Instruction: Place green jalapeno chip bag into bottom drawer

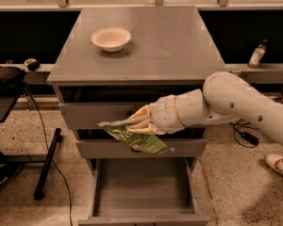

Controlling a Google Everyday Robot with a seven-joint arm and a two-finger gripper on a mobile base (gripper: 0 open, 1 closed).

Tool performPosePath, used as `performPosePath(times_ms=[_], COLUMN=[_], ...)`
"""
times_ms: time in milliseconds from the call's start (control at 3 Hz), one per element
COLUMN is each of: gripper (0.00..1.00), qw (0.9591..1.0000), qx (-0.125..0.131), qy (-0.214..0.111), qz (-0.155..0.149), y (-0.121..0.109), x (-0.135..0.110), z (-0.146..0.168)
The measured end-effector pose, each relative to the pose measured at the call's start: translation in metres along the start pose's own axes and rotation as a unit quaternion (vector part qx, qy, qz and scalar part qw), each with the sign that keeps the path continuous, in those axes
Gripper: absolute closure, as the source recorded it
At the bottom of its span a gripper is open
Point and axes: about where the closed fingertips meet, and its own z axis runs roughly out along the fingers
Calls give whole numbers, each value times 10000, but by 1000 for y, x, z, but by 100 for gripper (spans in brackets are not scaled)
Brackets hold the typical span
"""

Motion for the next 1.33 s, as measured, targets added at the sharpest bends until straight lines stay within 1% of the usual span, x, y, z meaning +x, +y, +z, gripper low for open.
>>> performPosePath(times_ms=[333, 667, 1000, 1333], gripper=[100, 100, 100, 100], qw=[9995, 9995, 9986, 9983], qx=[-49, 96, 222, 224], qy=[-42, -196, -392, -406], qz=[324, 218, -262, -350], y=[28, 46, 40, 40], x=[66, 108, 104, 102], z=[29, 44, 37, 37])
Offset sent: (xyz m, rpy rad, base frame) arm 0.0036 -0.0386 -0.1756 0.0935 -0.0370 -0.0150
